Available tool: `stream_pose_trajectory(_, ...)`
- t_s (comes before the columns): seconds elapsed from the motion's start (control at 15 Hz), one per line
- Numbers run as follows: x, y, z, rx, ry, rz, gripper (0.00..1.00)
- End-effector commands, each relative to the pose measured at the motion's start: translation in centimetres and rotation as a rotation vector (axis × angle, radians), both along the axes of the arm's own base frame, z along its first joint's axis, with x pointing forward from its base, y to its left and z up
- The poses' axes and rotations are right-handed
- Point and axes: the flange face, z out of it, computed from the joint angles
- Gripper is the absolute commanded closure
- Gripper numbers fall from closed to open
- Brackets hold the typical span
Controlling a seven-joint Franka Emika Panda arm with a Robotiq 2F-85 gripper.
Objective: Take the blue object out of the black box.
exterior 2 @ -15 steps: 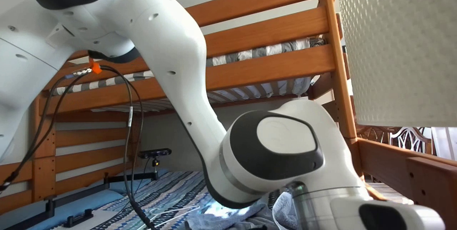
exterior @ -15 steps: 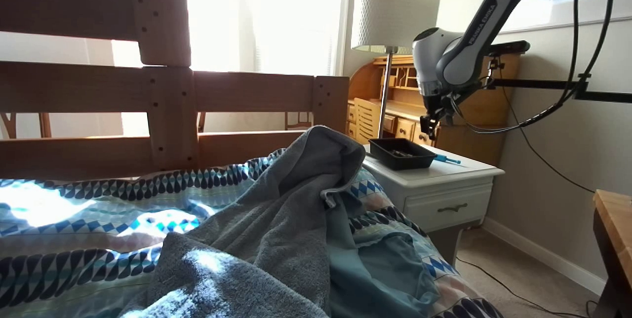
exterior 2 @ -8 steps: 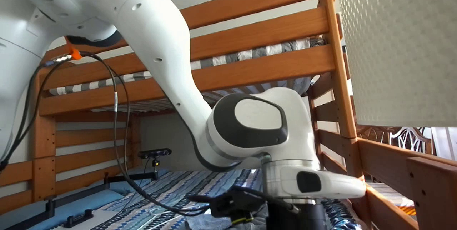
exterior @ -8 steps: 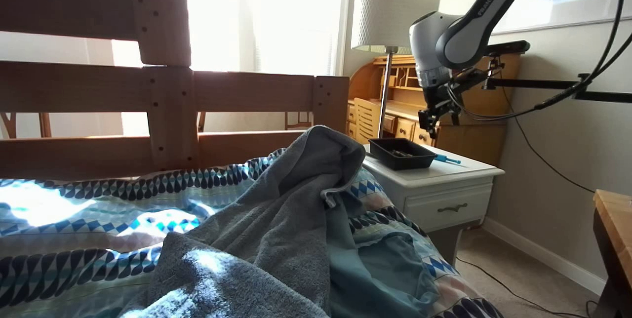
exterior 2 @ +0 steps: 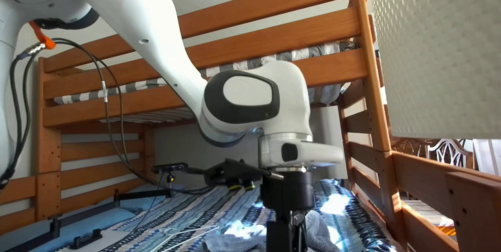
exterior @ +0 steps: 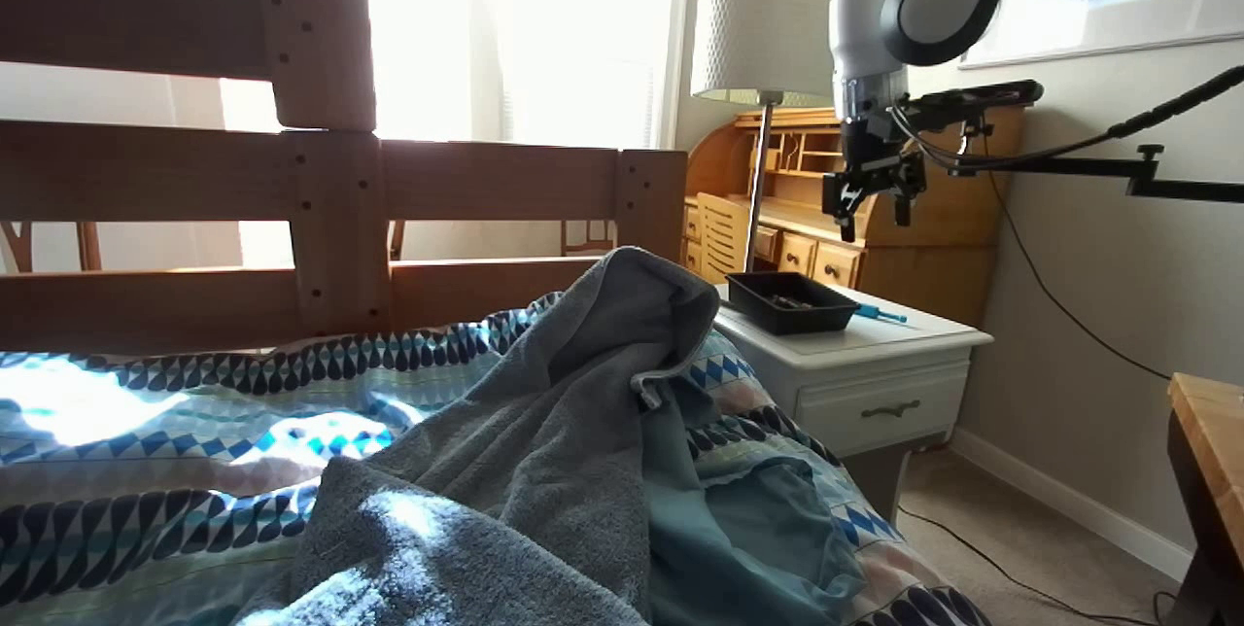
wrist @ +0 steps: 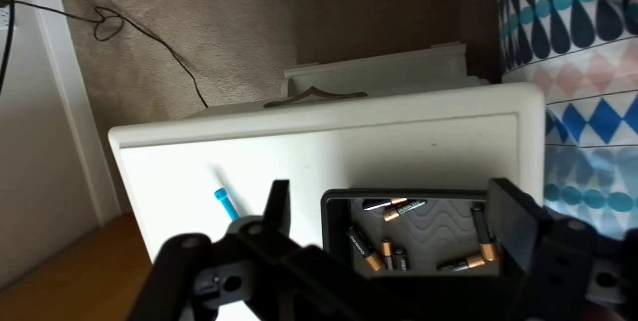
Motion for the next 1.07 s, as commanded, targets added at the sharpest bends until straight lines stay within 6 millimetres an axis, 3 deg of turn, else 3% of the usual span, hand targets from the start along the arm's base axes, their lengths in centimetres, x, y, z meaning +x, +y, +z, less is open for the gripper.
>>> stream_pose_trajectory(0.0,-1.9,1.1,4.4,0.096,-0.053,-0.025,0.00)
stream_pose_trajectory(0.47,-3.2,1.3,10.7,0.254,-0.082,0.076,0.00)
stream_pose_trajectory(0.87,-4.3,-1.5,13.3,0.336,-0.111,0.354,0.00)
stream_pose_trajectory(0.93,-3.3,-0.8,12.5,0.282,-0.097,0.277,0.00)
stream_pose_trajectory(1.0,-3.4,-1.4,12.7,0.294,-0.103,0.310,0.00)
